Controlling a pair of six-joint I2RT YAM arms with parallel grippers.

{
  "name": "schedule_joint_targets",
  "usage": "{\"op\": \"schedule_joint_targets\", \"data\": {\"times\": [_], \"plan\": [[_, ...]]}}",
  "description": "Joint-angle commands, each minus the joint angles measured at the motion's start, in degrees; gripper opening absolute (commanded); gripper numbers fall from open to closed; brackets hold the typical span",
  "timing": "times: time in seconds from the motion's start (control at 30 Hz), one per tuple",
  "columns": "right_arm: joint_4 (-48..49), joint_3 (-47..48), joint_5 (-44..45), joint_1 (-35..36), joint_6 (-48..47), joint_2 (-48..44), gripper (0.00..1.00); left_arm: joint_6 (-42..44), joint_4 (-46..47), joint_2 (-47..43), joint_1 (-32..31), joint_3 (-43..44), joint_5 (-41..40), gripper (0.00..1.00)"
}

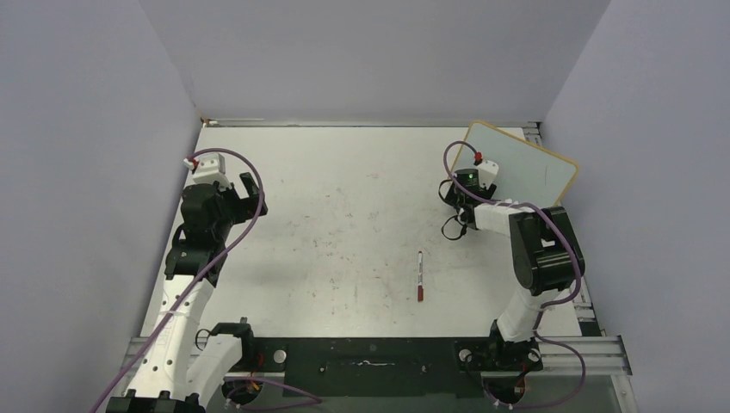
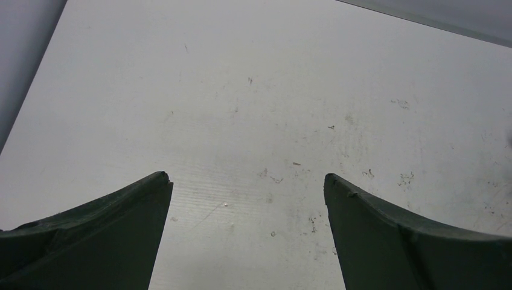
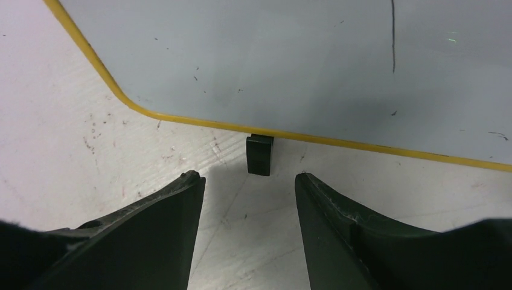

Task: Write a sentence on the whiteboard
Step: Move the whiteboard stand to the corner of the board.

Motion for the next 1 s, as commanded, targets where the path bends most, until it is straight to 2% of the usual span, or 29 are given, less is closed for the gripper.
{"op": "schedule_joint_targets", "data": {"times": [0.0, 0.43, 0.83, 0.97], "plan": [[3.7, 2.93, 2.73, -0.84, -0.13, 2.35, 0.55, -0.03, 3.2, -0.14, 0.21, 0.39, 1.56, 0.96], [4.76, 6.22, 3.95, -1.08, 0.99, 6.48, 0.37, -0.2, 3.38, 0.48, 0.14, 0.36, 2.19, 0.96], [5.04, 4.39, 2.22, 0.05, -0.37, 5.18, 0.06, -0.47, 3.55, 0.65, 0.12, 0.33, 2.81, 0.96], [4.4, 3.96, 2.37, 2.36, -1.35, 4.75, 0.05, -0.56, 3.64, 0.82, 0.12, 0.33, 3.0, 0.96]]}}
